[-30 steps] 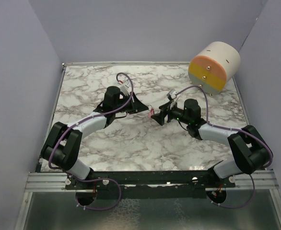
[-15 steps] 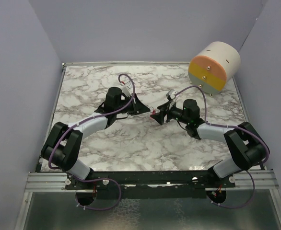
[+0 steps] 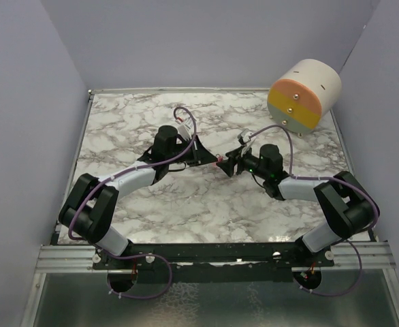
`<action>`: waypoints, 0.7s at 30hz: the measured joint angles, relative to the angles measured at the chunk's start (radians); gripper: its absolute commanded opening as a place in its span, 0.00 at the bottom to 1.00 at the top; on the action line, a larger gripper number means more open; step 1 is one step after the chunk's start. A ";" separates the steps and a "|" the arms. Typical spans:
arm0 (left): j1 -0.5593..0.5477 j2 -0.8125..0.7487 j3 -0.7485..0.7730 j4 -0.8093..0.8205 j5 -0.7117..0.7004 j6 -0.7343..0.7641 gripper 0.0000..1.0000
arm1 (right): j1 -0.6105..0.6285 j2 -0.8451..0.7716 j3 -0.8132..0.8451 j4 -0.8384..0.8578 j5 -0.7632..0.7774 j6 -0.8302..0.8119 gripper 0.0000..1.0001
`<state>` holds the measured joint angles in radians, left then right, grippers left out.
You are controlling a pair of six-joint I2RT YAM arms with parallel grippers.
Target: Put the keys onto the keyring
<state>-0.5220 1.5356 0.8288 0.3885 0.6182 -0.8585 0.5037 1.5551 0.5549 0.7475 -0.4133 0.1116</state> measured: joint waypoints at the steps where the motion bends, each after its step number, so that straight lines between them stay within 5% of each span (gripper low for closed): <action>1: -0.002 0.000 0.000 0.000 0.000 0.000 0.00 | 0.000 0.000 -0.006 0.003 0.011 0.001 0.57; 21: -0.020 0.006 -0.001 0.000 0.007 -0.003 0.00 | 0.000 -0.094 -0.110 0.121 0.141 0.014 0.56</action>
<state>-0.5419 1.5414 0.8280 0.3885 0.6254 -0.8619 0.5037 1.4609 0.4446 0.8684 -0.2726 0.1261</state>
